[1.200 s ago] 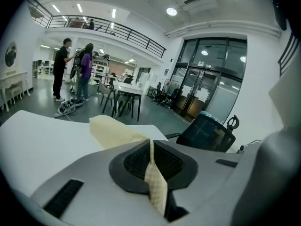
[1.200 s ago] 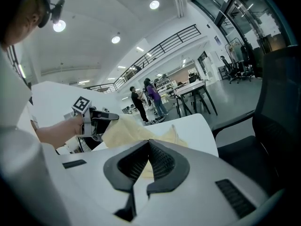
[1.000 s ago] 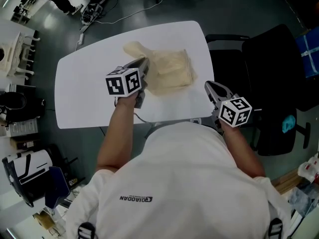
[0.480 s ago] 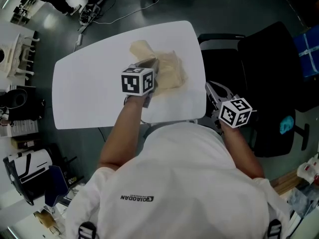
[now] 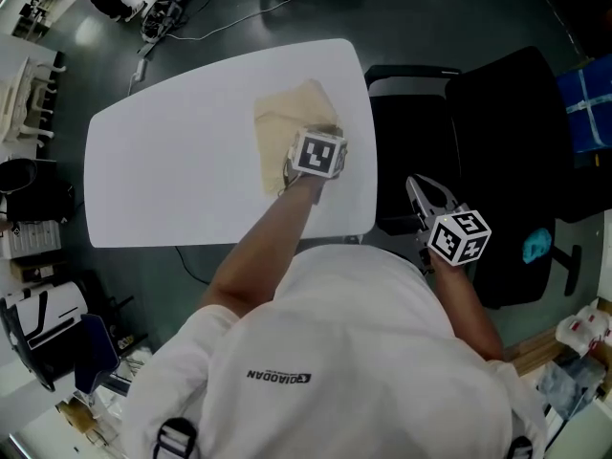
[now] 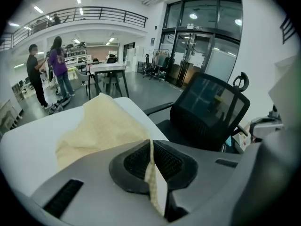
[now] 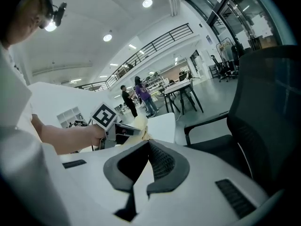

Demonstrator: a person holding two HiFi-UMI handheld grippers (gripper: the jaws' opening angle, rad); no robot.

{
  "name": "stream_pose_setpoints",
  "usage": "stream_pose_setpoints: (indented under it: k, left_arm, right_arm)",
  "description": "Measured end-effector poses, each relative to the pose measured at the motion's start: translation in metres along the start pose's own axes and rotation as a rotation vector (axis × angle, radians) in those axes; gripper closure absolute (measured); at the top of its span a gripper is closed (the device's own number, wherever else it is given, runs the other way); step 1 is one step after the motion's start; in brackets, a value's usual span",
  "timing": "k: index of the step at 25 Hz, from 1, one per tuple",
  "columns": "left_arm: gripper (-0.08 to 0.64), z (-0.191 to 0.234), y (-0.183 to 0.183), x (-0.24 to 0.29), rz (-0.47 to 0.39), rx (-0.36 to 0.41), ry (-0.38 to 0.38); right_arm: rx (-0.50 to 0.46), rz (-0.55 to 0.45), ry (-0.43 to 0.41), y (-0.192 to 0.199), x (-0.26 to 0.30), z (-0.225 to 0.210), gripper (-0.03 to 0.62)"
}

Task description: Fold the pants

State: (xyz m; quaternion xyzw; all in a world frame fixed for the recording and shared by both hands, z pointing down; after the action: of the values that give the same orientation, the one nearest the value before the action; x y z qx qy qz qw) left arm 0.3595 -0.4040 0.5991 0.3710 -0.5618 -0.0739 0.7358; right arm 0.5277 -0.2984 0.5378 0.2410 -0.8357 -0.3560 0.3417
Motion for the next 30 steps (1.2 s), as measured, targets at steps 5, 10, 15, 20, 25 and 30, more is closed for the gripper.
stream_pose_setpoints:
  k: [5,10,15,20,25,30]
  left_arm:
    - [0.517,-0.004,0.026,0.051,0.103,-0.053,-0.023]
    - [0.515,-0.016,0.032,0.085,0.111,-0.048,0.001]
    - [0.481,-0.013,0.038,0.092,0.14,-0.041,-0.043]
    - [0.438,-0.03,0.027,0.074,0.099,-0.046,0.009]
    - [0.466,-0.044,0.012,0.02,-0.018,0.007,0.077]
    - [0.513,-0.03,0.022,-0.05,-0.15,-0.048,0.1]
  right_arm:
    - [0.011,0.016,0.03,0.002,-0.008,-0.02,0.575]
    - [0.016,0.028,0.044,0.007,-0.011,-0.025,0.575]
    - [0.029,0.037,0.063,0.011,-0.015,-0.041,0.575]
    - [0.016,0.03,0.04,0.001,-0.008,-0.04,0.575]
    - [-0.016,0.032,-0.036,-0.003,0.013,-0.017,0.575]
    - [-0.063,0.052,-0.129,0.006,0.034,0.026,0.575]
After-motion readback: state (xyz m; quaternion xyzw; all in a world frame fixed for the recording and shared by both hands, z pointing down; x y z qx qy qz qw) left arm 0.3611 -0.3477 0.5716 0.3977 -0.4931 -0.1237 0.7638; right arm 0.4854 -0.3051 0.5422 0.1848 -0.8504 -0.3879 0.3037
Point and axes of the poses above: the fingertips, and each gripper's own axes: x forward along the fingers, z to its left, y out of its underside, the point moved 1 cm from there along -x, backward along the fingers, and after that the axes turned 4 degrees about x, right-handed, at the moved point
